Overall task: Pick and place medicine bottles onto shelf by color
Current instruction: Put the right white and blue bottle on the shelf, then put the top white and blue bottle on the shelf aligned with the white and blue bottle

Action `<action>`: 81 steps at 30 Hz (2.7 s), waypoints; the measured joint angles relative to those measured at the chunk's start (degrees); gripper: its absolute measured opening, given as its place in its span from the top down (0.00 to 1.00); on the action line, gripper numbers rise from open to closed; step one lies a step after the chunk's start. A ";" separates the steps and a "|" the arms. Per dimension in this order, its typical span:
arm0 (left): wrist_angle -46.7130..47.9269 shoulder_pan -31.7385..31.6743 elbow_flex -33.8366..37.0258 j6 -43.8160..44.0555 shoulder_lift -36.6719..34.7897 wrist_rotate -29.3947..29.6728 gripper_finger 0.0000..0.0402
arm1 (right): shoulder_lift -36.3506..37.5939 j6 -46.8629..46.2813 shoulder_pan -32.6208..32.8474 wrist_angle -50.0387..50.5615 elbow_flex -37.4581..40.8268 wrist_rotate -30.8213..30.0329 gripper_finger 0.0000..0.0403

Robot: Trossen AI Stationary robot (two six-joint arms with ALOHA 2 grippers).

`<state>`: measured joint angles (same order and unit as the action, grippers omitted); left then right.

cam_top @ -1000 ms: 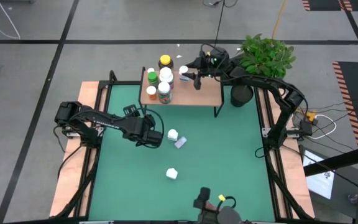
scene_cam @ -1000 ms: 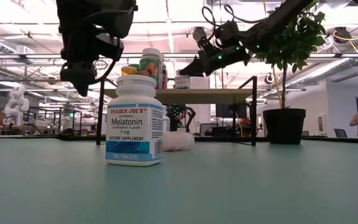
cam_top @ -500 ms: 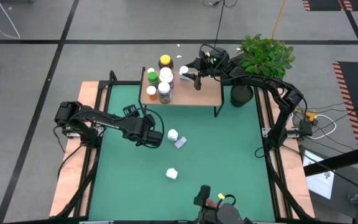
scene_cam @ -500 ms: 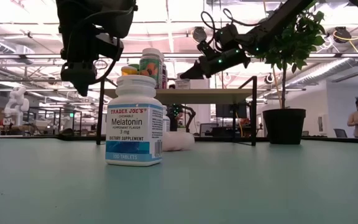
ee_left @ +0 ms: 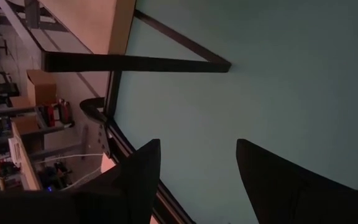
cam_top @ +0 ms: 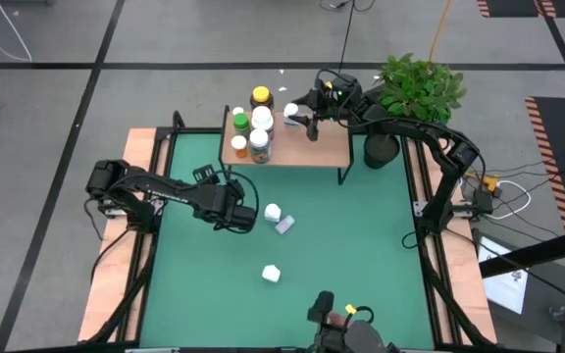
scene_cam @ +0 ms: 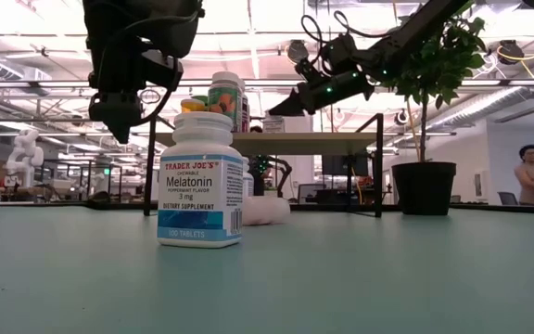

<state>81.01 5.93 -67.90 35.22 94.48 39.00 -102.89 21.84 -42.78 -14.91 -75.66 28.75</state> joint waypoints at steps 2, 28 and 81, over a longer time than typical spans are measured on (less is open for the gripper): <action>0.00 0.00 0.00 0.16 0.00 -0.02 0.47 | 0.00 0.34 0.00 -0.21 0.00 -0.04 0.41; 1.36 6.28 0.00 9.56 0.00 -5.14 0.47 | 18.27 3.40 18.40 17.21 7.25 -3.22 0.35; -6.45 5.20 -0.24 -0.06 -0.02 -1.40 0.47 | -10.75 -21.97 40.61 -35.39 26.62 -31.06 0.49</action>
<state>74.57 11.14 -68.14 35.16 94.45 37.60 -113.64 -0.13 -2.18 -50.30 -49.04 -2.31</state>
